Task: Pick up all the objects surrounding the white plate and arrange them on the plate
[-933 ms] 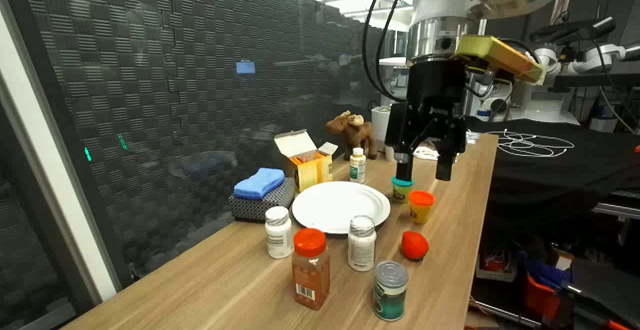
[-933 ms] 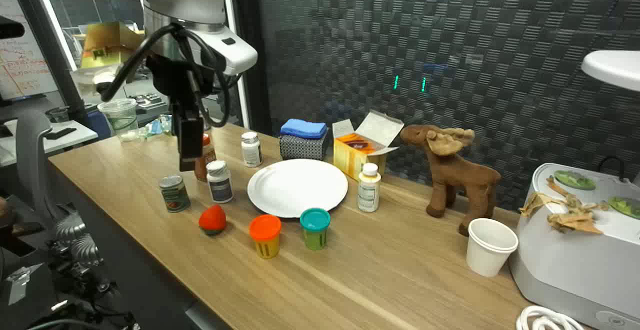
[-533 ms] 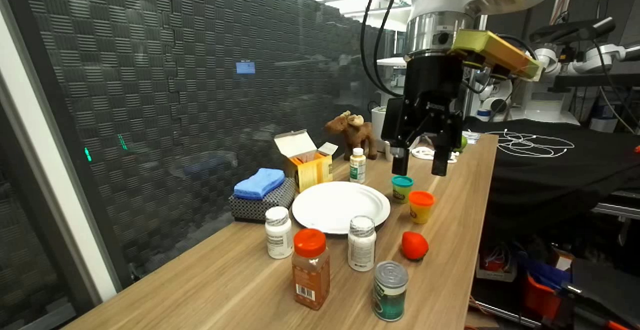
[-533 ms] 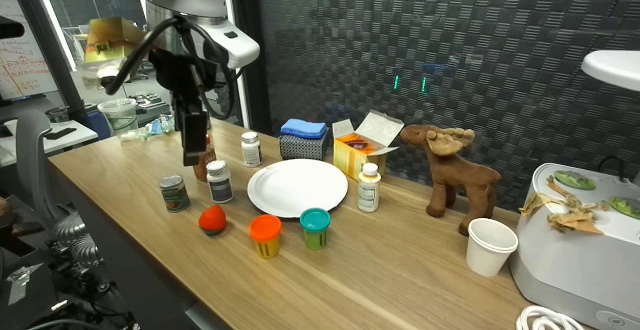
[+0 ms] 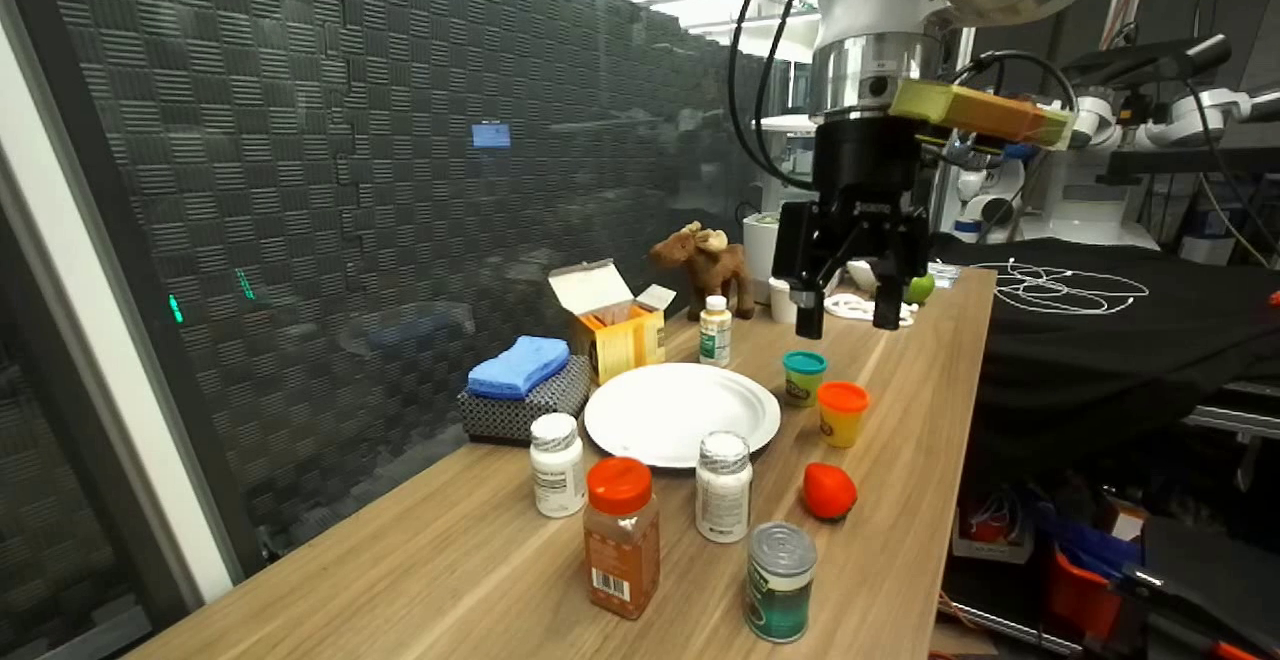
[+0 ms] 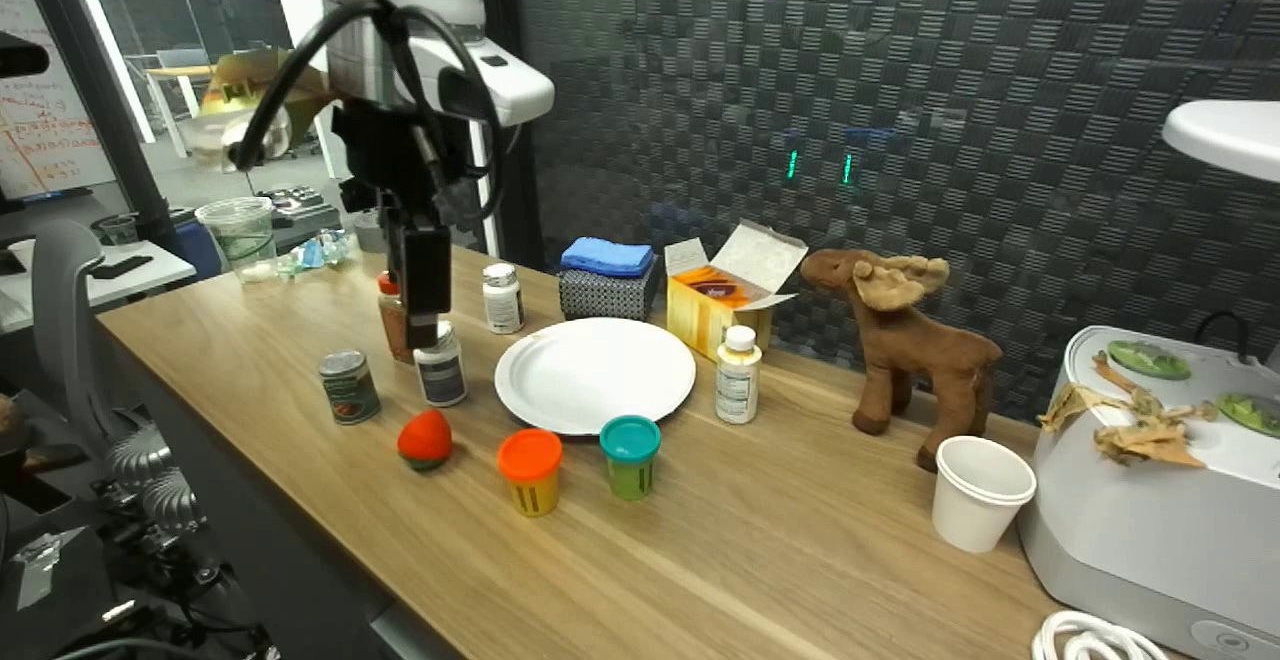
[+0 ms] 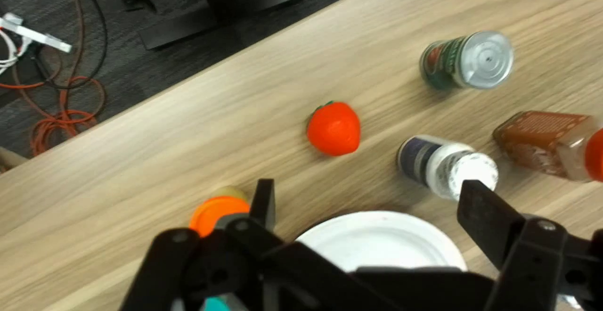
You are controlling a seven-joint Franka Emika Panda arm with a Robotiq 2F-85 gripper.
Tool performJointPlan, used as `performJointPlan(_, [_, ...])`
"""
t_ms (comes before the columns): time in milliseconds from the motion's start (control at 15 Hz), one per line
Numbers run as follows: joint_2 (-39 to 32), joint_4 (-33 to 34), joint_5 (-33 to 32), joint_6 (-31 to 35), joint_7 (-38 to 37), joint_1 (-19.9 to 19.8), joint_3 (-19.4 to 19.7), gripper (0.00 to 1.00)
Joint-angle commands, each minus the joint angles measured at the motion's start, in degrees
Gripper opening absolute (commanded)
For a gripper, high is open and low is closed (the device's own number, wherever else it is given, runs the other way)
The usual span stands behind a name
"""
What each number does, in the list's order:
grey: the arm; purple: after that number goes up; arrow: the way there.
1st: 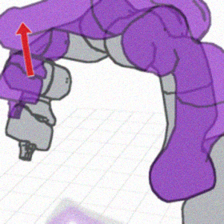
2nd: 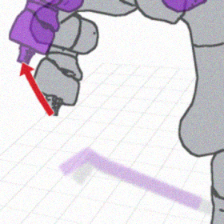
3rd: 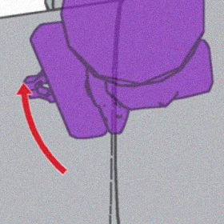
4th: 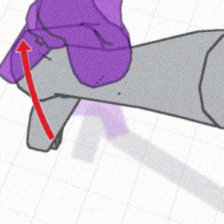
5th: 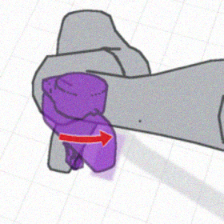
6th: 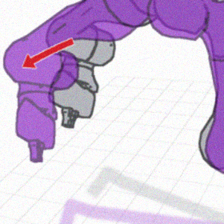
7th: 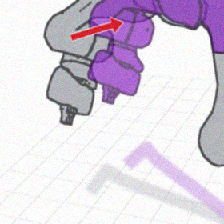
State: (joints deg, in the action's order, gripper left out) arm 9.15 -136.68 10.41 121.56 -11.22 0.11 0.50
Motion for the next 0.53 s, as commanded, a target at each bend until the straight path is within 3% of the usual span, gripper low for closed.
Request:
performJointPlan(0, [-4.11, 7.98, -9.89, -1.63, -6.74, -2.45, -0.4, 1.0])
performJointPlan(267, [-10.94, 17.52, -16.52, -2.36, -7.57, -3.37, 0.55, 1.0])
performJointPlan(467, [-16.48, 23.68, -17.62, -0.95, -5.24, -3.71, 1.97, 1.0])
